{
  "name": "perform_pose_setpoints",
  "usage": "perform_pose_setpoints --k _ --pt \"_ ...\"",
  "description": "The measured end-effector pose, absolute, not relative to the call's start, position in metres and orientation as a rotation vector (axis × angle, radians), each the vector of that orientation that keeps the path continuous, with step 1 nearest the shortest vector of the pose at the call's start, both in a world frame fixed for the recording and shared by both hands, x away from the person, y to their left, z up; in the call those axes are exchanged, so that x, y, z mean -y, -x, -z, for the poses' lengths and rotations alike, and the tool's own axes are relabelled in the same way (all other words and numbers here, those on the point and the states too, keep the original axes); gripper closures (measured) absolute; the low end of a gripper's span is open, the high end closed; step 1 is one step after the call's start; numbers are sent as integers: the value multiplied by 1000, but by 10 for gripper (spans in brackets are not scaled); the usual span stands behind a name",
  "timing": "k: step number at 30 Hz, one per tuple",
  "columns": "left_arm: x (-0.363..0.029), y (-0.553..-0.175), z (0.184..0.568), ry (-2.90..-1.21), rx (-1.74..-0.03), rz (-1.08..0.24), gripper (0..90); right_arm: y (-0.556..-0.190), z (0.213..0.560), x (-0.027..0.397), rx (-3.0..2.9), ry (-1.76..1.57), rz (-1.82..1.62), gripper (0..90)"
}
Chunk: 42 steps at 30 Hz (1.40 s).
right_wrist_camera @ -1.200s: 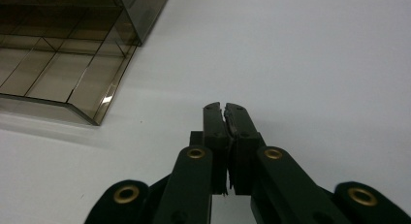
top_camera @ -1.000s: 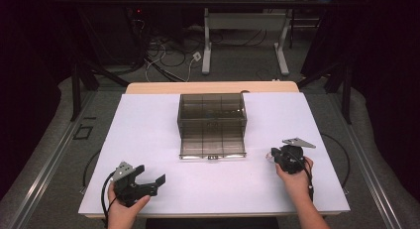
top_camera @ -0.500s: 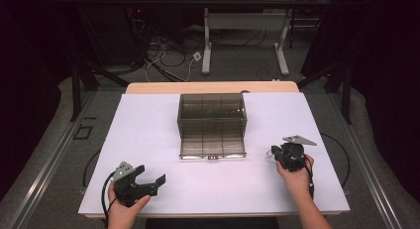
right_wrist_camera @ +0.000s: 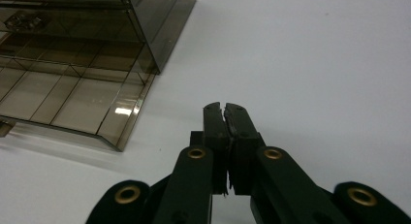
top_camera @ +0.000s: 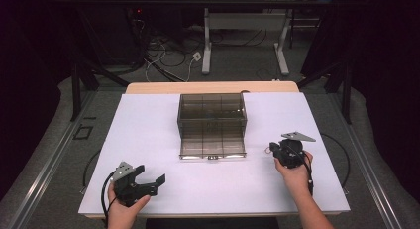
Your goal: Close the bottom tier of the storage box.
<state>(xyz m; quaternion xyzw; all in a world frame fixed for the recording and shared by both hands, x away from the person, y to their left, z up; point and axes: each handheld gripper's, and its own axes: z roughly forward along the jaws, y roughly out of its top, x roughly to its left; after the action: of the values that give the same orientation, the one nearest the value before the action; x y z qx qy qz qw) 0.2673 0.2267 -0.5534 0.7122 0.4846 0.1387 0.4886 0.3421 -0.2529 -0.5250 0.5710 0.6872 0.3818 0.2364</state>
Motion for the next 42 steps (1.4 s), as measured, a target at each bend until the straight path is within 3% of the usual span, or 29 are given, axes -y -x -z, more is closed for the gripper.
perform_pose_setpoints --k 42 --pt "-228 -267 552 -1733 -1172 -341 36 -355 490 203 -1941 -1421 -1121 885"
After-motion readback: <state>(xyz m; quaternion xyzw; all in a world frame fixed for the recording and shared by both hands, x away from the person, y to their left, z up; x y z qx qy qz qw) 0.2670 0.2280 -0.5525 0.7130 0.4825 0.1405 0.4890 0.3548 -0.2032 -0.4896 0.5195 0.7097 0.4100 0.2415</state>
